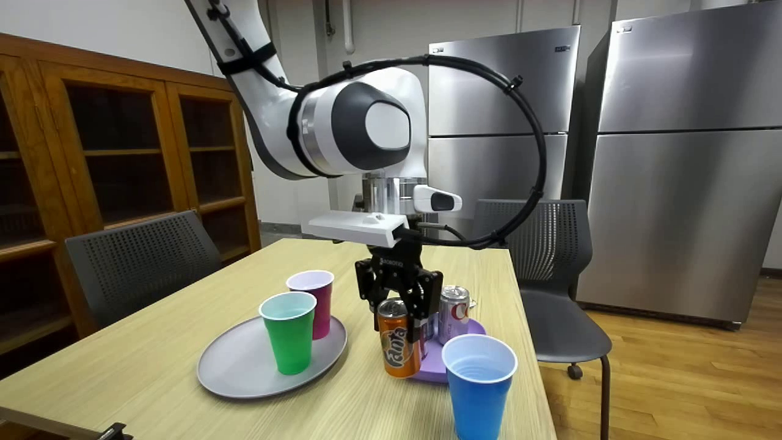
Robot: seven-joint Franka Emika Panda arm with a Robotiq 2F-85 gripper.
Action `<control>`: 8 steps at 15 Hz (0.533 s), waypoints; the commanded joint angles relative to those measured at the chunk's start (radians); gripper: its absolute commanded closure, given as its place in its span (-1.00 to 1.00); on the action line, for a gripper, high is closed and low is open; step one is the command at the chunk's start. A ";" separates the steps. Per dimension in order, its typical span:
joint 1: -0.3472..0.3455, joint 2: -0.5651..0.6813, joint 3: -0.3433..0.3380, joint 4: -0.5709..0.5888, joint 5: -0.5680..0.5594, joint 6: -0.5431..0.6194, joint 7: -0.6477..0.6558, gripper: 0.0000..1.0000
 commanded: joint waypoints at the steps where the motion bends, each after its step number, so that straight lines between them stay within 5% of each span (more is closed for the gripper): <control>1: -0.019 0.042 0.003 0.084 0.017 -0.068 -0.004 0.24; 8: -0.035 0.109 -0.008 0.172 0.021 -0.110 0.003 0.24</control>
